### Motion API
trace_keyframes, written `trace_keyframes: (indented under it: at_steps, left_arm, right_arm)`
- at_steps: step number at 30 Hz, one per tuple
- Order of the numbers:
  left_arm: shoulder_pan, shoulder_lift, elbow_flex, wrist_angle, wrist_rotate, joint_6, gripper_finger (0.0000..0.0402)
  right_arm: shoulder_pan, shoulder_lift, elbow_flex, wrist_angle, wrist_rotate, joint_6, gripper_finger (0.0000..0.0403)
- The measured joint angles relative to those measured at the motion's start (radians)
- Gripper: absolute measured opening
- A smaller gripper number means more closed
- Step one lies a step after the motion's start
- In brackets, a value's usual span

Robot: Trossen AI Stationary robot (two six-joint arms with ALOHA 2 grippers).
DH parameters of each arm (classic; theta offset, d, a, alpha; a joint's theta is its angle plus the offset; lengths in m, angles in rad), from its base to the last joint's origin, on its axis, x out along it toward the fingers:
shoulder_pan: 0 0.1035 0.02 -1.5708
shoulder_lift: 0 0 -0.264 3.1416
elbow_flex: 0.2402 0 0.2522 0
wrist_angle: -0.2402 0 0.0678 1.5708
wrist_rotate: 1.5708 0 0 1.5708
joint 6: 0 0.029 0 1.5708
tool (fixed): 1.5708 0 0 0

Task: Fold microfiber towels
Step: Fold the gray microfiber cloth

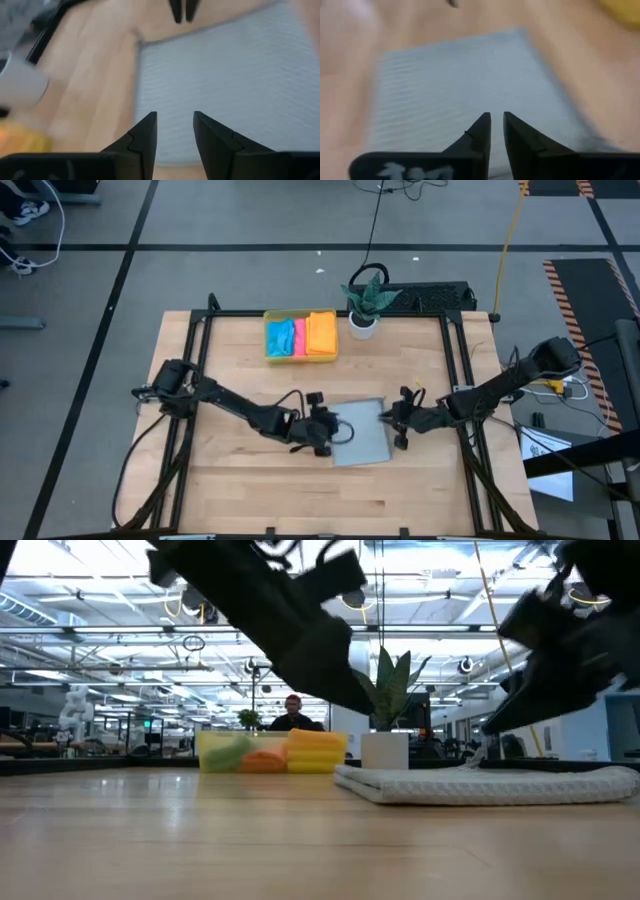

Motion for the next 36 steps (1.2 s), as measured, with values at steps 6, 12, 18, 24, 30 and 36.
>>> trace_keyframes:
  at_steps: [6,12,18,24,30,36]
  left_arm:
    - [-0.116,0.028,0.0,0.106,0.107,0.241,0.0131]
    - [-0.168,0.091,-0.001,0.157,0.32,0.393,0.0132]
    - [-0.151,0.154,-0.001,0.246,0.332,0.464,0.0142]
    - [-0.087,0.156,0.0,0.228,0.322,0.328,0.0193]
    - [-0.051,0.164,0.001,0.187,0.351,0.24,0.0205]
    - [-0.05,0.18,0.003,0.184,0.388,0.199,0.0152]
  right_arm:
    - [0.112,0.011,0.001,0.112,-0.238,-0.103,0.0085]
    - [0.239,0.112,0.001,0.216,-0.245,-0.219,0.0129]
    - [0.289,0.181,0.001,0.251,-0.146,-0.34,0.0138]
    - [0.292,0.255,0.001,0.254,-0.101,-0.378,0.0133]
    - [0.293,0.33,0.002,0.268,-0.096,-0.36,0.0109]
    - [0.293,0.325,0.003,0.255,-0.053,-0.353,0.0058]
